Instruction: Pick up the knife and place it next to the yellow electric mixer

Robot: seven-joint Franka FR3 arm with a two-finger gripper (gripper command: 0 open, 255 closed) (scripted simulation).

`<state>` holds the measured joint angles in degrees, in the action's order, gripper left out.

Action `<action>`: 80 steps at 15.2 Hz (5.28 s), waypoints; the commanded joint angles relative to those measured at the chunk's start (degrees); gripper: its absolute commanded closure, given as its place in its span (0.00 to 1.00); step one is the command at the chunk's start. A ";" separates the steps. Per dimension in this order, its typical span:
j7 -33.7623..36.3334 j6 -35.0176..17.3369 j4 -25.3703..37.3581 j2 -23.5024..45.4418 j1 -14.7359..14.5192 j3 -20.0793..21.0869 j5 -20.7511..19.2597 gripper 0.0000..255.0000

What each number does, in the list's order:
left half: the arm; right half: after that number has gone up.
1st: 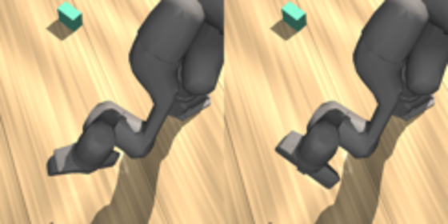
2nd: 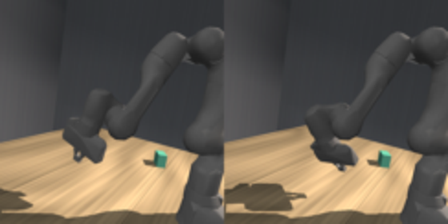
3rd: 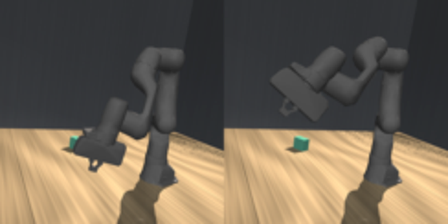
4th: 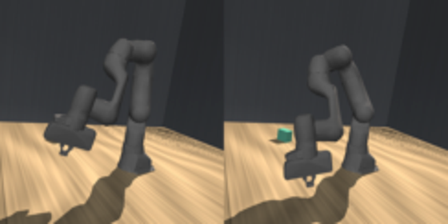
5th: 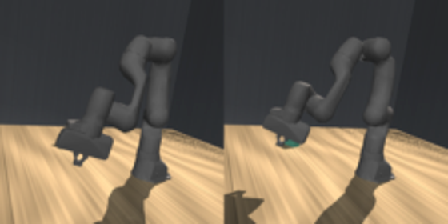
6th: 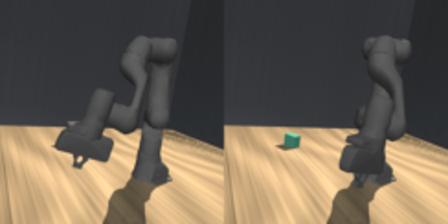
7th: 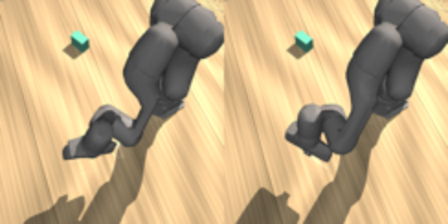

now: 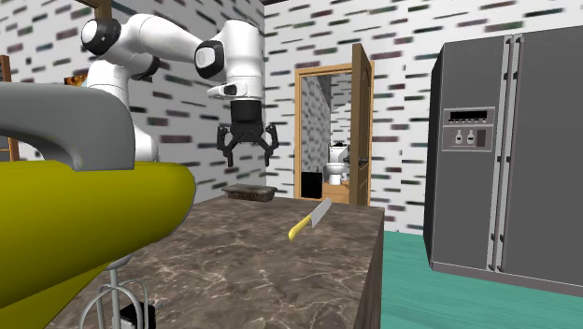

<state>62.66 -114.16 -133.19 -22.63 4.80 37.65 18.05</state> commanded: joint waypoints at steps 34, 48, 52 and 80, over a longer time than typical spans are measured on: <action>50.27 -11.60 24.36 47.22 -5.74 5.92 -37.14 1.00; 48.19 -6.25 26.91 43.47 -4.20 7.98 -33.71 1.00; 47.38 -3.73 28.40 42.03 -3.69 8.67 -32.38 1.00; 44.73 16.27 45.63 37.84 -3.65 10.81 -28.21 1.00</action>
<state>107.50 -98.58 -88.14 15.32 1.13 48.43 -10.27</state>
